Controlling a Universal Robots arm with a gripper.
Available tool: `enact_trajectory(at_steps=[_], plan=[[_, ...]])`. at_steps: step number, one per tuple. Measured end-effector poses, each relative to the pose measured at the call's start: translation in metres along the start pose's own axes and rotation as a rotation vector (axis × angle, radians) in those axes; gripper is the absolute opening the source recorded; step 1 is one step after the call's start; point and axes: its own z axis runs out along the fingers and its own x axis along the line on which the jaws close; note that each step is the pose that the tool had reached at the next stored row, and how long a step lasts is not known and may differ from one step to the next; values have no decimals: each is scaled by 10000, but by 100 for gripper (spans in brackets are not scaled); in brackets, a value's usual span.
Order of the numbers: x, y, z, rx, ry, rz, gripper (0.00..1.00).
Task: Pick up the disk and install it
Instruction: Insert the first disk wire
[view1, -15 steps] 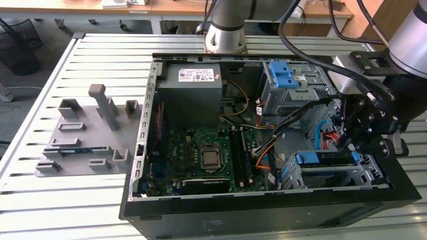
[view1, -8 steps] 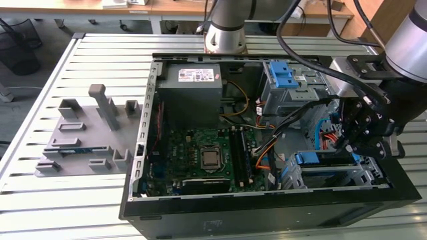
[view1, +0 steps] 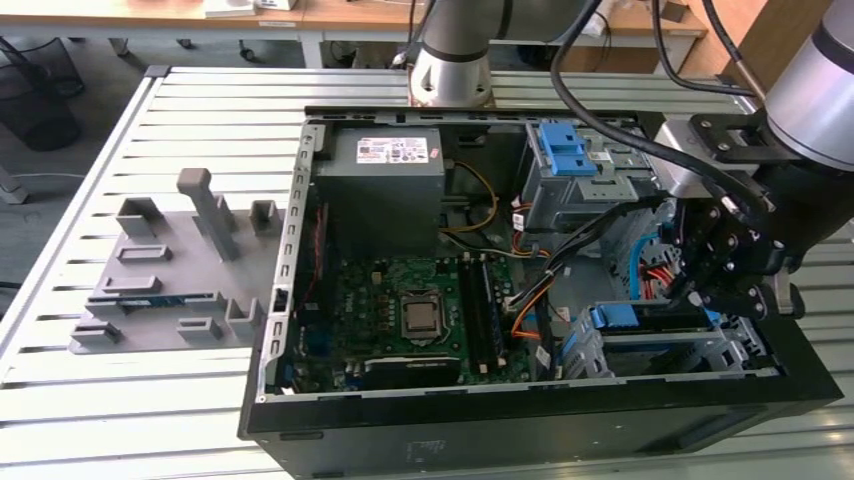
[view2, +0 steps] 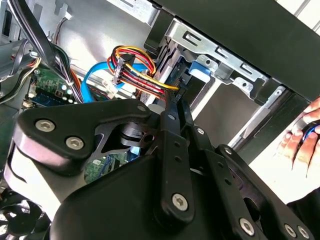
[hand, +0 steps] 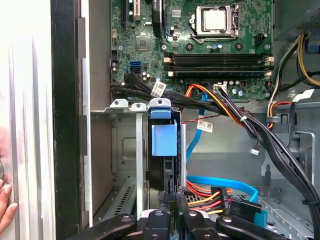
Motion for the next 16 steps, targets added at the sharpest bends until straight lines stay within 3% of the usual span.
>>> enact_trajectory(at_steps=[16], plan=[[-10, 1, 16, 0, -7, -3, 16]])
